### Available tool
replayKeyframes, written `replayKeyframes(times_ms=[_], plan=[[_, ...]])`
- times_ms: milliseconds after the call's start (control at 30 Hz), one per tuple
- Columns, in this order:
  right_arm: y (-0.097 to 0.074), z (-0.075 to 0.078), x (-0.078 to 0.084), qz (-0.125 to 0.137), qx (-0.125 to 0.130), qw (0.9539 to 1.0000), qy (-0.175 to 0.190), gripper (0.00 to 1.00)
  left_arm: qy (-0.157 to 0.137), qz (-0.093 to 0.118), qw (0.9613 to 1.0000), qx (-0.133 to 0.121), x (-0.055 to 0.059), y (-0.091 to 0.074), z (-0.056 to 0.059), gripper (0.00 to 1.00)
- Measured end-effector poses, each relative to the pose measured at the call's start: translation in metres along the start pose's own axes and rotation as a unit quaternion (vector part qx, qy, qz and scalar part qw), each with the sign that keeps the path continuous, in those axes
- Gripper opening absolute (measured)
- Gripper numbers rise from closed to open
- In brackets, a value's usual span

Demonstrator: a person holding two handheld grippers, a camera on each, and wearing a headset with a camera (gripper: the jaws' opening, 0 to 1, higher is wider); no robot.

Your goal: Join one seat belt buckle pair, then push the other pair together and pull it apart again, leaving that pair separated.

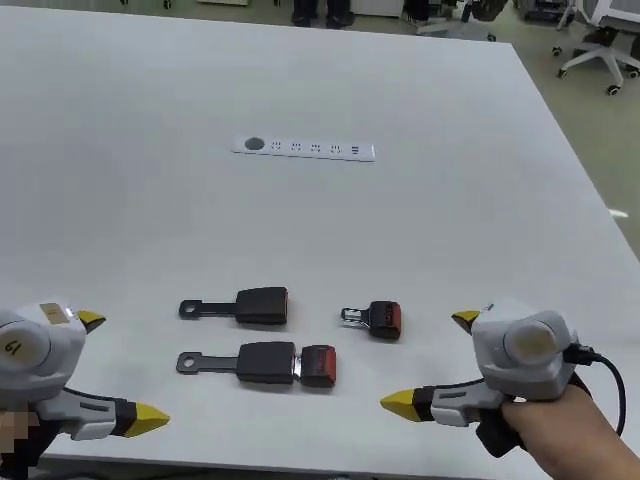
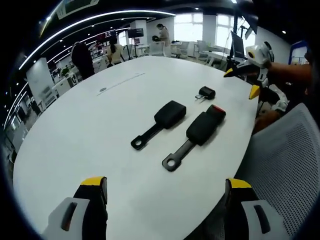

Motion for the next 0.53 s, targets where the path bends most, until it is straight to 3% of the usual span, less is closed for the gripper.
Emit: replayKeyframes(times_ms=[533], plan=[[0.0028, -0.0085, 0.0030, 0.008, 0.002, 0.9998, 0.020, 0.99, -0.007, -0.001, 1.0000, 0.004, 0.0031, 0.0050, -0.0017, 1.00]])
Point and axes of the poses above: the centre of the closed fingertips' face, and the gripper's own axes: y roughly forward along the fingers, z roughly to its right, x roughly out of its underside, the point moved 7 cm from there along -y, roughly backward along the fingers, and after that the axes turned 3 degrees about x, right-handed, at the moved point
